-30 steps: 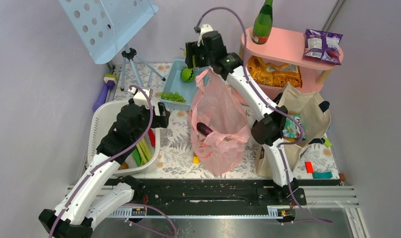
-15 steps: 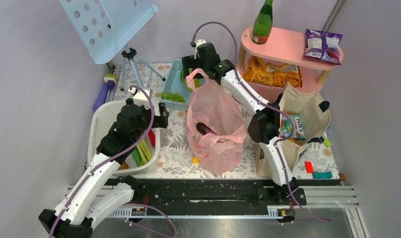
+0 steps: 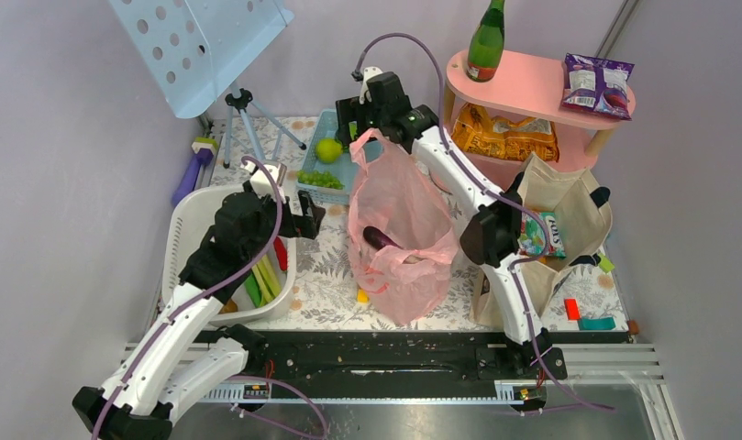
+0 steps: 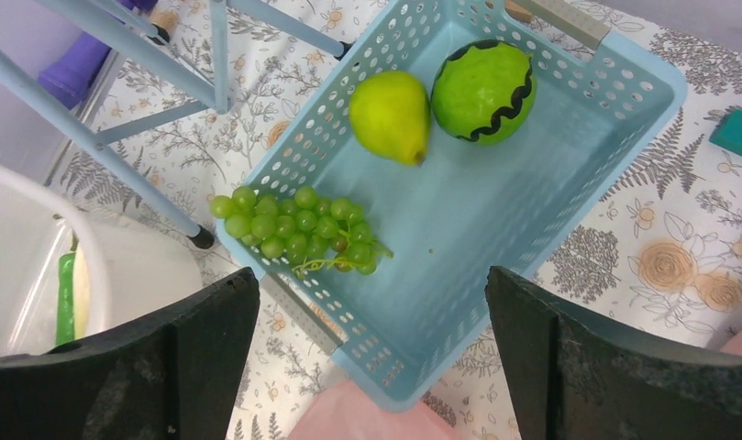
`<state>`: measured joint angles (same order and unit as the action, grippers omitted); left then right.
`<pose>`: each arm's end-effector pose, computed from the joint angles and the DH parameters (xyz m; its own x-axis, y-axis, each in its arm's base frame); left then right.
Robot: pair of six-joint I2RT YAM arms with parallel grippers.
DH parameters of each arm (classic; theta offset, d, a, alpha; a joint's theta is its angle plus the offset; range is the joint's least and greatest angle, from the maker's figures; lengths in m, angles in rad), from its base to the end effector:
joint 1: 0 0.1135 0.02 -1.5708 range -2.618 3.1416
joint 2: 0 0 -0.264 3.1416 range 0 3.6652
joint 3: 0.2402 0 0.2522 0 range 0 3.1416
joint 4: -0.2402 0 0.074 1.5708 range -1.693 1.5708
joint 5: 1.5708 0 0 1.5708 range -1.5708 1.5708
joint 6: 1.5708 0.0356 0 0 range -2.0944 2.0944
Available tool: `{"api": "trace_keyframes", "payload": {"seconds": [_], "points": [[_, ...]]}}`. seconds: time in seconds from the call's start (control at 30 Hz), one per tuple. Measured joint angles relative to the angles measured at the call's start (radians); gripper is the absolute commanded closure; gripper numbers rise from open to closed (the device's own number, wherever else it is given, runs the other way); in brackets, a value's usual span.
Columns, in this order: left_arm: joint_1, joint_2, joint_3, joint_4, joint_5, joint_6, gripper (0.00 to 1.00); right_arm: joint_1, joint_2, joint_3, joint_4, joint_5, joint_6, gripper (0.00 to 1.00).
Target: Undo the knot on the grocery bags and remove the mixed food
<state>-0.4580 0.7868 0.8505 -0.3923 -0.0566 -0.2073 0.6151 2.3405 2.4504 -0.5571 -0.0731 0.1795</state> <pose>0.1605 -0.0769 0.3406 -0.3642 -0.0495 -0.9300 0.3254 0.9289 -0.1769 0.4390 0.3134 0.3422 -0.4599 -0.1069 -0.8815 -0.5561 0.8086 0.1921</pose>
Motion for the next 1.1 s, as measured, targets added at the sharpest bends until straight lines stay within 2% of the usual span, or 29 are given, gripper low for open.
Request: {"api": "trace_keyframes", "payload": {"seconds": [0.17, 0.37, 0.5, 0.67, 0.83, 0.97, 1.0, 1.1], "points": [[-0.032, 0.002, -0.021, 0.083, 0.121, -0.090, 0.01, 0.000, -0.117, -0.026, -0.062, -0.008, 0.000, 0.00], [-0.091, 0.068, 0.019, 0.159, 0.172, -0.146, 0.01, 0.008, -0.457, -0.206, -0.077, 0.003, 0.000, 0.01], [-0.101, 0.161, 0.103, 0.180, 0.176, -0.149, 0.01, 0.018, -0.732, -0.421, -0.049, 0.024, 0.002, 0.00], [-0.135, 0.294, 0.219, 0.207, 0.173, -0.142, 0.01, 0.020, -0.996, -0.709, -0.026, 0.057, 0.030, 0.01], [-0.155, 0.394, 0.269, 0.259, 0.158, -0.137, 0.01, 0.027, -1.159, -0.980, -0.005, 0.008, 0.089, 0.09], [-0.165, 0.446, 0.282, 0.317, 0.130, -0.132, 0.01, 0.104, -1.230, -1.175, 0.008, -0.027, 0.127, 0.19], [-0.169, 0.466, 0.290, 0.336, 0.127, -0.129, 0.06, 0.135, -1.242, -1.215, 0.008, -0.032, 0.134, 0.22], [-0.195, 0.525, 0.304, 0.393, 0.127, -0.116, 0.44, 0.235, -1.264, -1.331, 0.002, -0.042, 0.161, 0.35]]}}
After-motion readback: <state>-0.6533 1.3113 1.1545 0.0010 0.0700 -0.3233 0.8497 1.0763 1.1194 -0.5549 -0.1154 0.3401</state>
